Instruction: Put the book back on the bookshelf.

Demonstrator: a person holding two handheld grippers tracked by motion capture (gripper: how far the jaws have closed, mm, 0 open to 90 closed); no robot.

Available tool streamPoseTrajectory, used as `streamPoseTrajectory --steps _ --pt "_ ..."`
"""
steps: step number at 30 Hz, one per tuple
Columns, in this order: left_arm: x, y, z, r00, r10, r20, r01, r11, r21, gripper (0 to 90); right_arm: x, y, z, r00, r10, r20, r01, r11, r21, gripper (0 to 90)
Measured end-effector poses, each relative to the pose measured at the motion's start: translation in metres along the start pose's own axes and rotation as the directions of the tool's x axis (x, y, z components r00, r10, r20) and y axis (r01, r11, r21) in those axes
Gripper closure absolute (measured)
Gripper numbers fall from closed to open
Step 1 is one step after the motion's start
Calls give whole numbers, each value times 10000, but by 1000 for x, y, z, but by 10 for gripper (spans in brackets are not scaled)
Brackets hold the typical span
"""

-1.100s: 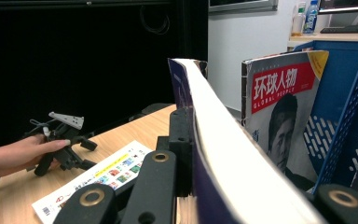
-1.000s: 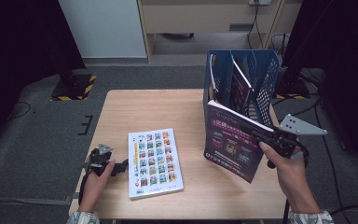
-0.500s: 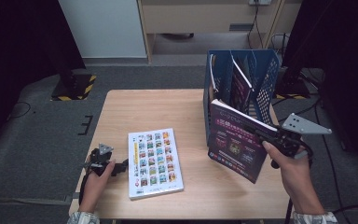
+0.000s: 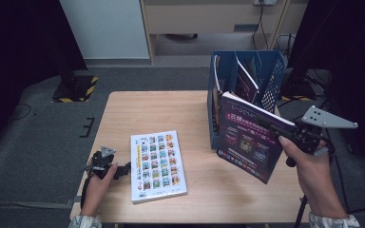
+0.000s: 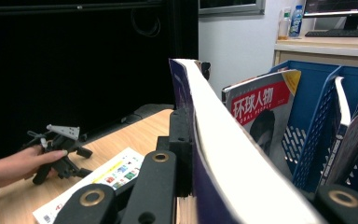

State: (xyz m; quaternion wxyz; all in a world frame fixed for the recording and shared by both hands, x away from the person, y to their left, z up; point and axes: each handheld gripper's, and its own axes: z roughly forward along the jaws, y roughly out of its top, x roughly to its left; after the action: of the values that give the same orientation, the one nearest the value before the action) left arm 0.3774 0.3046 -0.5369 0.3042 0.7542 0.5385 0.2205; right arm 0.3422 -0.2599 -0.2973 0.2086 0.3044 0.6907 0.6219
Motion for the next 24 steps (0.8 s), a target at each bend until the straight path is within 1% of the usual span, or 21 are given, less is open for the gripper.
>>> streamPoseTrajectory --steps 4,10,14,19,24 --pt "0 0 0 10000 0 1 0 10000 0 0 -1 8 -1 9999 63 -119 -65 9998 -172 825" --pt "0 0 0 10000 1 0 -1 10000 -1 0 -2 21 -6 9999 67 -79 -69 9995 -308 825" --pt "0 0 0 10000 1 0 -1 10000 2 0 -4 28 -10 10000 39 66 -36 9994 -332 825" --pt "0 0 0 10000 1 1 -1 10000 3 0 -12 37 -15 9994 47 346 -34 9993 -385 825" --pt "0 0 0 10000 -1 2 1 10000 3 0 -21 42 -17 9974 41 726 -12 9992 -391 825"
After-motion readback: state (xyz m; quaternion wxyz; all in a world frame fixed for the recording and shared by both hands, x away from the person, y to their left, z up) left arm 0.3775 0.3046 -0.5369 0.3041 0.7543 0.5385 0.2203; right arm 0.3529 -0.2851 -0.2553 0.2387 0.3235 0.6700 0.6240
